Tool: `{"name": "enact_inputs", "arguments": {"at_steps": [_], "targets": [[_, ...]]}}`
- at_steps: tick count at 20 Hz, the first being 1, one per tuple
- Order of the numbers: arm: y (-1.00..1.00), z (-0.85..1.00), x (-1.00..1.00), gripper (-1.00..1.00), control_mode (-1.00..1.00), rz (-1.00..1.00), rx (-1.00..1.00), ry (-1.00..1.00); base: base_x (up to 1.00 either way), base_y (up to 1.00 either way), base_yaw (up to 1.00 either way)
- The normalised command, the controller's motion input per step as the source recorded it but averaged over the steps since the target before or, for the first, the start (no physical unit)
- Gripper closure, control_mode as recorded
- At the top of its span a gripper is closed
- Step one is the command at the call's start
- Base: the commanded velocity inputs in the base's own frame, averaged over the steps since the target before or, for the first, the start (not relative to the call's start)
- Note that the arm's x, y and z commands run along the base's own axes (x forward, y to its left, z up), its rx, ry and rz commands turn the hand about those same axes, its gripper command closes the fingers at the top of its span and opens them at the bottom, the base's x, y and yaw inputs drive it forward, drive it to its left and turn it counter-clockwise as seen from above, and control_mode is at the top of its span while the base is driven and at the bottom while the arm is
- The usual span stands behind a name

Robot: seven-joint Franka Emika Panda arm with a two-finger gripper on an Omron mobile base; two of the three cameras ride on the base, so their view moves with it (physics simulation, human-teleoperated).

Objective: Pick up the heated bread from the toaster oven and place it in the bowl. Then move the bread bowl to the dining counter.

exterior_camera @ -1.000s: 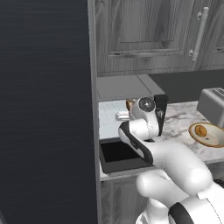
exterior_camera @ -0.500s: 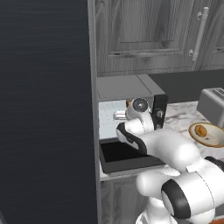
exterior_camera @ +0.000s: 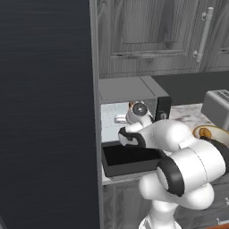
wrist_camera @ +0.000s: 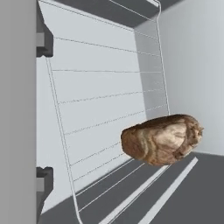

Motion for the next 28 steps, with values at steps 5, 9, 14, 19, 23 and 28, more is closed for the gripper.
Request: {"name": "enact_inputs", "arguments": {"at_steps": [5, 9, 14, 19, 23, 28], "targets": [[0.00, -0.26, 0.40, -1.00, -1.00, 0.00, 0.00, 0.00, 0.00, 0.00, 0.00], [0.00, -0.35, 0.27, -1.00, -1.00, 0.00, 0.00, 0.00, 0.00, 0.00, 0.00], [0.00, -0.34, 0.20, -1.00, -1.00, 0.00, 0.00, 0.03, 0.00, 0.00, 0.00], [0.00, -0.26, -0.02, -1.00, -1.00, 0.00, 0.00, 0.17, 0.00, 0.00, 0.00], [0.00, -0.31, -0.61, -1.00, -1.00, -0.04, 0.00, 0.29, 0.00, 0.00, 0.00], [0.00, -0.38, -0.96, -1.00, -1.00, -0.04, 0.00, 0.29, 0.00, 0.00, 0.00]]}}
